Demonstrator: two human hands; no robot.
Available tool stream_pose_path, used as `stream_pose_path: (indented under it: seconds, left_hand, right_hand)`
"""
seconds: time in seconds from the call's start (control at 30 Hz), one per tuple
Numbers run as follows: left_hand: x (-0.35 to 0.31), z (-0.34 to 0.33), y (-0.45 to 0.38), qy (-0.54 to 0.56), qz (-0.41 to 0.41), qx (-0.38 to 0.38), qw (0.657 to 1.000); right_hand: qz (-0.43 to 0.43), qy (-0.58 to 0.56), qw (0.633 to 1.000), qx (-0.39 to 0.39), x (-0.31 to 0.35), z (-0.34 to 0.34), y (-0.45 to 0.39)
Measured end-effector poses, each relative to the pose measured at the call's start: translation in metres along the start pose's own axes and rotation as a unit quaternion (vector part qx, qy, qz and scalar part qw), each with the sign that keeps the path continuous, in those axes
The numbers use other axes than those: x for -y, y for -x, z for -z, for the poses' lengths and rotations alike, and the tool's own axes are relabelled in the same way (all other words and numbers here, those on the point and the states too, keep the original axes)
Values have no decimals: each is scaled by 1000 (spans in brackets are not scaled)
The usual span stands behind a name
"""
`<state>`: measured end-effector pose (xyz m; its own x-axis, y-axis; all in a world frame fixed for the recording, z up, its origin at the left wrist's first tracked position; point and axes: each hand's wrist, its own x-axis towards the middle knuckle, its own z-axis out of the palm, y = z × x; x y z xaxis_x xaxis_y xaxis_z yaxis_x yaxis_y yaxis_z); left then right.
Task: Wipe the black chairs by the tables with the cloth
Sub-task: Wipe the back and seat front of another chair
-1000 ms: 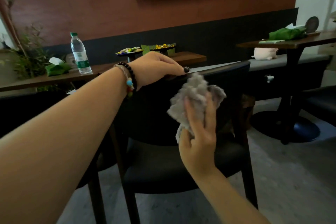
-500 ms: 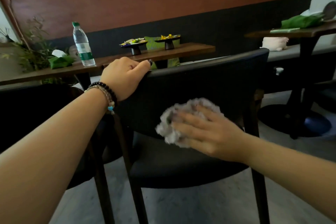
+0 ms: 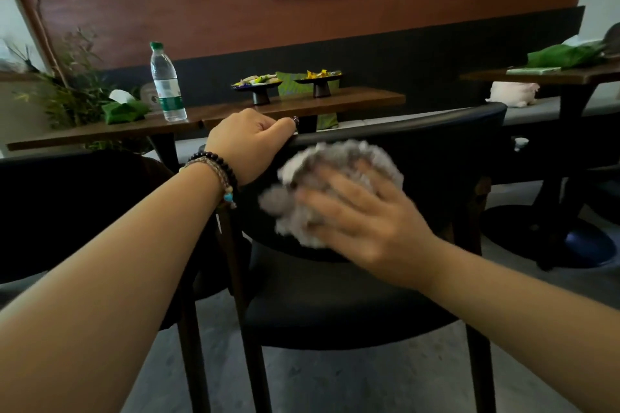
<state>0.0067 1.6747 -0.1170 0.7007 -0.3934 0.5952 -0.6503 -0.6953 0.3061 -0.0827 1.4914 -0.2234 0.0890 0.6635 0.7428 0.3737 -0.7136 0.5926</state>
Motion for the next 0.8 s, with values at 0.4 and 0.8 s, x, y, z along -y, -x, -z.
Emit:
stream_pose_path:
  seconds: [0.4,0.8]
  left_hand:
    - [-6,8,-7,3,14,96,995]
    - [-72,-21,6,-171,-117,-13,978]
  right_hand:
    - [16,-10,1000,-10,-12,8,33]
    - [-376,-8,914,-151,2,-9,66]
